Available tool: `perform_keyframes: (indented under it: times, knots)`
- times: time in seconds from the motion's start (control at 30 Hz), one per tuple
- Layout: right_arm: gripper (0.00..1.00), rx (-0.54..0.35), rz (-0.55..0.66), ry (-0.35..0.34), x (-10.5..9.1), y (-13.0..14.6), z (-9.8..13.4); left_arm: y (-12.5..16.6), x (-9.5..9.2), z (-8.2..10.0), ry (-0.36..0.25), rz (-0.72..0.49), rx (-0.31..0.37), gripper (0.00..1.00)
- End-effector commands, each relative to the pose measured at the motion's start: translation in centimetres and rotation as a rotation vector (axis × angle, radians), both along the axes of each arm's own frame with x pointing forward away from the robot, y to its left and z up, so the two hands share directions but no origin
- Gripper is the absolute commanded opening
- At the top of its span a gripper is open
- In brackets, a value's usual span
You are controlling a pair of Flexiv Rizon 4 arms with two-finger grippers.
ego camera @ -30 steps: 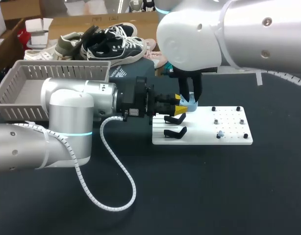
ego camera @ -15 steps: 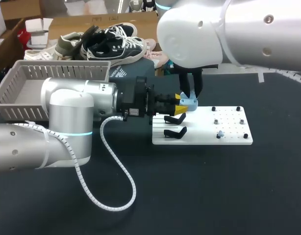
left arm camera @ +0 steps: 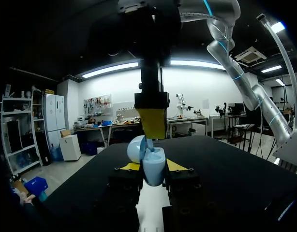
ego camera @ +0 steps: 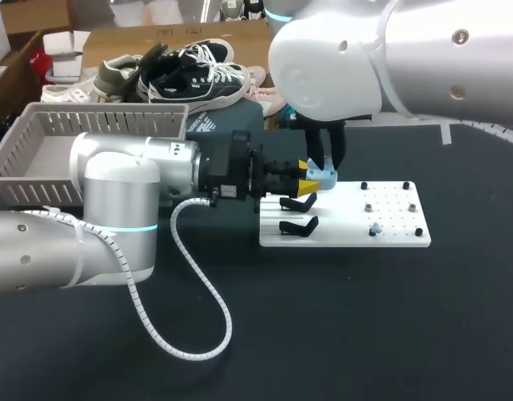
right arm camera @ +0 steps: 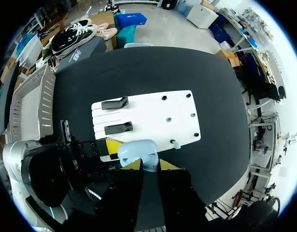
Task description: Pick up each earbud case from the left stands, insert the matching earbuds, close the lid, and place the case in the box.
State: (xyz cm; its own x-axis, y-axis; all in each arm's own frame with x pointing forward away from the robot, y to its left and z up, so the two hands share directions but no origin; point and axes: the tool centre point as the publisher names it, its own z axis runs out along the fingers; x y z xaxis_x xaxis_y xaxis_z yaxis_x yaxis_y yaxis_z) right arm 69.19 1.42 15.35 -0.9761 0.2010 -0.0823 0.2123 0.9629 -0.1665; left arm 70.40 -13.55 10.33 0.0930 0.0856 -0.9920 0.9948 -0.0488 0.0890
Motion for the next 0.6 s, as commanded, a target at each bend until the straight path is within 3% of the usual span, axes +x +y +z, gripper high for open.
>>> perform_keyframes:
  times: [0.03,0.6]
  knots:
    - [0.00,0.001,-0.001,-0.004,-0.35,-0.10,-0.03,0.00,-0.17,0.00,-0.002,0.006,0.000,0.00]
    - [0.00,-0.001,-0.004,0.008,-0.24,-0.27,-0.60,0.00,-0.17,0.00,-0.002,0.006,0.000,0.00]
